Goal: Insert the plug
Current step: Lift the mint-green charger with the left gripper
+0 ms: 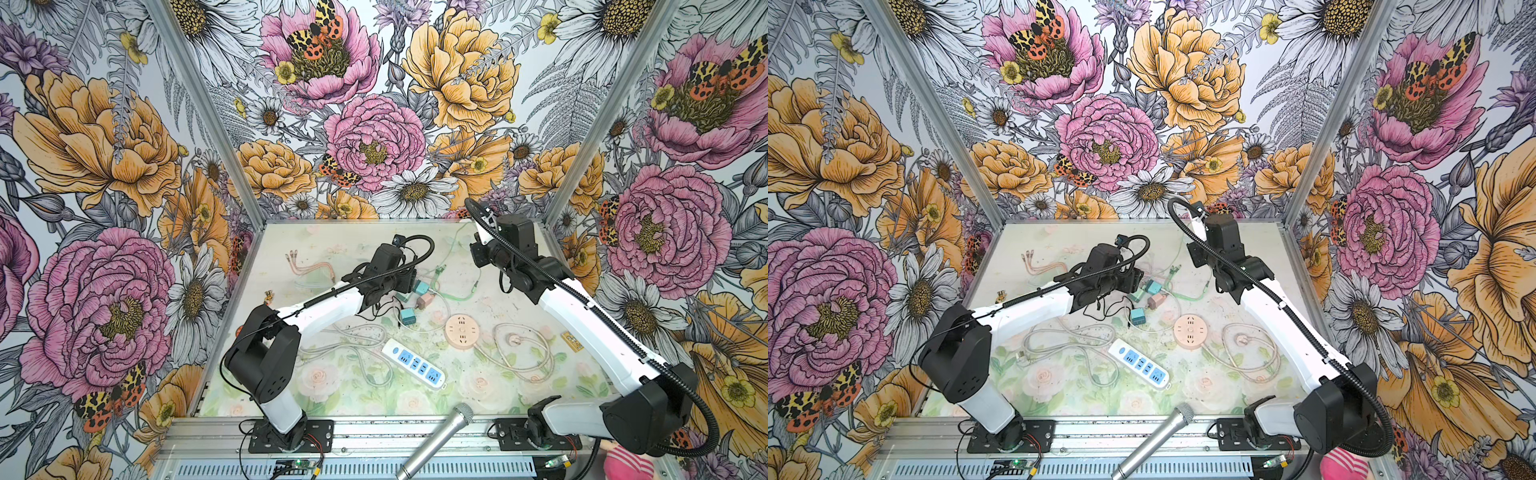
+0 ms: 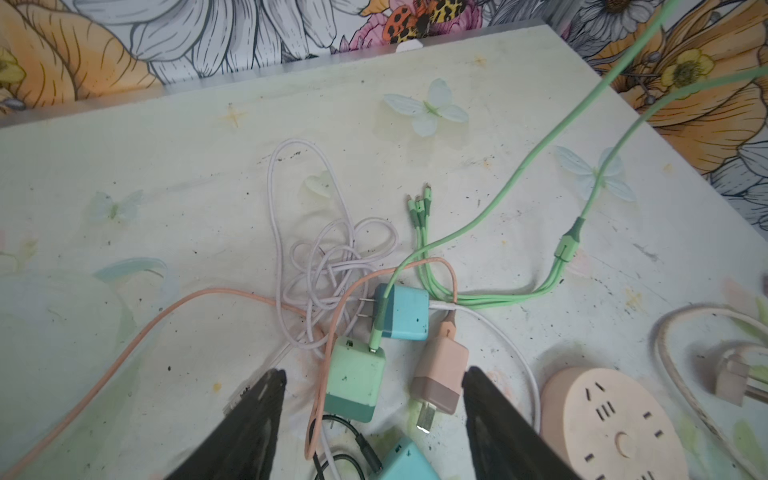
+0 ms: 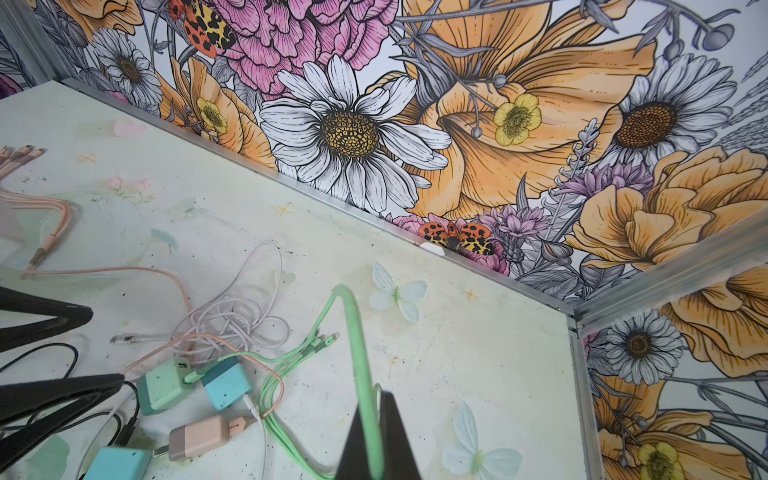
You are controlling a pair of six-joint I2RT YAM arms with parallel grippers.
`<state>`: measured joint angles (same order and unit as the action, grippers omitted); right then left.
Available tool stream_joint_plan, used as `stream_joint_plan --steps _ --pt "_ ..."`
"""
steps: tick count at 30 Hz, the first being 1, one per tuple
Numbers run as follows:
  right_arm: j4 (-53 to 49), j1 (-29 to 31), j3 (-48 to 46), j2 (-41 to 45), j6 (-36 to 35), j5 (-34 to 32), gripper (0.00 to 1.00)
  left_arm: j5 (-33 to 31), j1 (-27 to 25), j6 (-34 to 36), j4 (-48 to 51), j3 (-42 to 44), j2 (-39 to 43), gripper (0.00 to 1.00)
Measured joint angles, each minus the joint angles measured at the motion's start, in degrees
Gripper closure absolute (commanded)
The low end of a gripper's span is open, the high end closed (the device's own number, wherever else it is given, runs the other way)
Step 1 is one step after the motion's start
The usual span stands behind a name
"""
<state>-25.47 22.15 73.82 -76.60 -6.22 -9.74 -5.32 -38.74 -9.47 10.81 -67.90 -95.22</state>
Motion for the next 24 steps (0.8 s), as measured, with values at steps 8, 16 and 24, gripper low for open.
stream_joint_plan --steps 8,16,24 --pt "0.0 0.0 0.0 -0.1 0.9 0.2 1.0 4.0 -0.9 0.5 2.9 -0.4 -5.1 0.43" --pt "0.0 0.0 0.0 -0.1 0.9 0.1 1.0 9.0 -0.5 -0.6 4.5 -0.7 -11.8 0.41" --pt "0.0 0.0 0.0 -0.1 1.1 0.0 1.0 9.2 1.5 -1.0 4.4 -0.7 -12.2 0.39"
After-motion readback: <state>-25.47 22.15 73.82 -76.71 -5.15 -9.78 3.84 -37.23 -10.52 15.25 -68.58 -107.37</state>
